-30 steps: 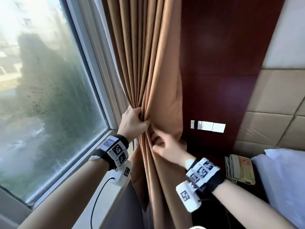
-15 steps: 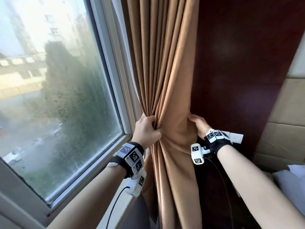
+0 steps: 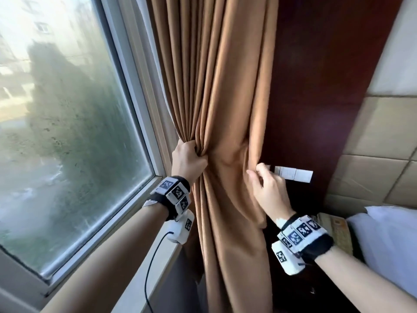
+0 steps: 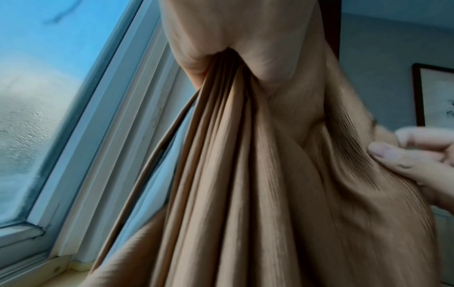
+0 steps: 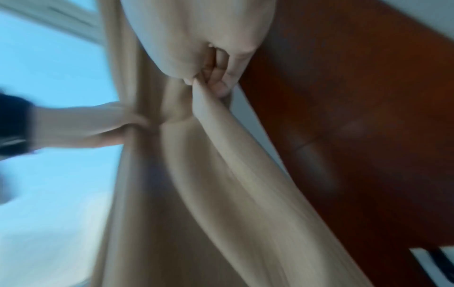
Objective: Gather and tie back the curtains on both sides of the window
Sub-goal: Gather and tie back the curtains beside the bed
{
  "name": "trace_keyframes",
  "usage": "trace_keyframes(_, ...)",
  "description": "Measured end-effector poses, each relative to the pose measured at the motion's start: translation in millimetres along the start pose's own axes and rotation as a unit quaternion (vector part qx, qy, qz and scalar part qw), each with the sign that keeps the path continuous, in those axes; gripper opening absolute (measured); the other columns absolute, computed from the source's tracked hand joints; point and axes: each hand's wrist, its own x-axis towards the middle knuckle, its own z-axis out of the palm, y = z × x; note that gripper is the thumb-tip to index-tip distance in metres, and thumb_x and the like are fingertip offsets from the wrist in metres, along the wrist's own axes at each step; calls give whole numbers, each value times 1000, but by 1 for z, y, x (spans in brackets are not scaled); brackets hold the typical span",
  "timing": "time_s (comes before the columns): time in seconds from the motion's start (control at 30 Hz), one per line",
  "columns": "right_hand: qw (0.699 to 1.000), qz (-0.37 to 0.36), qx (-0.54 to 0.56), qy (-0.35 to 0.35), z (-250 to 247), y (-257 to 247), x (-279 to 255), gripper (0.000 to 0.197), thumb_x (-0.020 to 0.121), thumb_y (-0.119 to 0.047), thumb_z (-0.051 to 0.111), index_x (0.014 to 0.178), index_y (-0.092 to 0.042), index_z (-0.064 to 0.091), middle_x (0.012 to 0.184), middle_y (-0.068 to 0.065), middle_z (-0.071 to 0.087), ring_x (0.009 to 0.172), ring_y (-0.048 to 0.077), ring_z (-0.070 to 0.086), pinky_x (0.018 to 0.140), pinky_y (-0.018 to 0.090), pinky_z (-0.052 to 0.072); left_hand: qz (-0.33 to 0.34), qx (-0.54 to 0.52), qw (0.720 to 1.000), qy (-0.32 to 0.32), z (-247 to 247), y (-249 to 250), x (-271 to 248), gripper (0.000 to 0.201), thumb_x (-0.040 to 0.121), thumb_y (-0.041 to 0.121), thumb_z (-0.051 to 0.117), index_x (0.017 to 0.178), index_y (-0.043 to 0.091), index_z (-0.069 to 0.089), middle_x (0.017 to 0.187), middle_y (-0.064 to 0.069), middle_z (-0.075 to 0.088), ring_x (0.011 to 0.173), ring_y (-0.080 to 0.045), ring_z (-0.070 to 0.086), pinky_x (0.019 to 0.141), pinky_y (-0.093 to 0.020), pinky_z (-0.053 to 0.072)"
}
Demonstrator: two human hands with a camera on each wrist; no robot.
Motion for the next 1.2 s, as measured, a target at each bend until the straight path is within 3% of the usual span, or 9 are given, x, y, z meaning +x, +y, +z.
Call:
trace_keyframes(0.23, 992, -43, 0, -122, 29, -58, 0, 12, 96, -25, 49, 105, -19, 49, 70, 13, 65, 66, 35, 65, 54, 42, 52, -11, -49, 998, -30, 13, 12, -2, 8, 65, 11, 55, 61, 10, 48, 81, -14, 57, 75, -30, 55, 63, -30, 40)
trace_keyframes(0.4, 988, -74, -29, -133, 37, -73, 13, 35, 83, -3, 63, 118, 2, 57, 71, 20, 67, 63, 37, 66, 53, 36, 49, -11, -93, 992, -87, 0, 14, -4, 19, 73, 24, 56, 73, 5, 58, 80, -12, 63, 80, -30, 62, 69, -40, 53)
trace_keyframes(0.47, 987, -53, -7, -152, 39, -70, 15, 37, 88, -4, 55, 125, 0, 52, 80, 24, 67, 72, 42, 65, 61, 41, 49, -24, -109, 986, -122, -4, 14, -3, 34, 84, 42, 61, 80, 8, 63, 86, -7, 65, 85, -26, 63, 75, -39, 53)
trace_keyframes(0.57, 976, -53, -18, -211, 40, -68, 13, 45, 92, -7, 47, 136, -4, 42, 99, 26, 66, 86, 42, 64, 75, 44, 52, 3, -35, 989, -144, -6, 15, -2, 61, 65, 68, 71, 86, 12, 63, 88, 0, 63, 81, -17, 62, 69, -34, 55)
trace_keyframes(0.8, 955, -54, 17, -290, 32, -56, 33, 30, 88, -9, 51, 116, -11, 59, 110, 10, 66, 105, 28, 60, 90, 37, 47, 56, 102, 990, -83, -6, 19, 9, 25, 79, 26, 66, 75, 8, 49, 83, -11, 53, 86, -33, 59, 65, -28, 39)
trace_keyframes(0.9, 978, -24, -10, -207, 25, -67, 23, 20, 87, -18, 56, 104, -13, 65, 99, 3, 67, 96, 21, 62, 80, 39, 53, 74, 119, 987, -84, -4, 21, 8, 23, 79, 21, 63, 72, 7, 46, 77, -8, 47, 82, -35, 58, 63, -30, 38)
trace_keyframes(1.0, 994, -45, 11, -99, 16, -96, 2, 6, 85, -19, 58, 82, -15, 57, 79, -2, 60, 75, 14, 56, 64, 26, 47, 89, 119, 984, -94, -1, 24, 6, 23, 78, 19, 63, 71, 7, 44, 78, -10, 49, 80, -34, 58, 61, -31, 39)
trace_keyframes(1.1, 961, 15, 101, -257, 32, -117, -24, 14, 86, -11, 56, 73, -7, 56, 68, 7, 61, 63, 21, 53, 61, 30, 39, 112, 121, 981, -99, 1, 27, 4, 19, 80, 18, 61, 75, 6, 47, 87, -18, 57, 84, -36, 58, 64, -31, 42)
trace_keyframes(1.2, 904, 178, 105, -375, 63, -104, -40, 24, 85, -17, 59, 103, -3, 62, 97, 14, 71, 92, 28, 65, 86, 36, 50, 134, 135, 976, -105, 1, 28, 3, 21, 82, 19, 60, 81, 0, 52, 93, -22, 59, 87, -38, 58, 67, -33, 45)
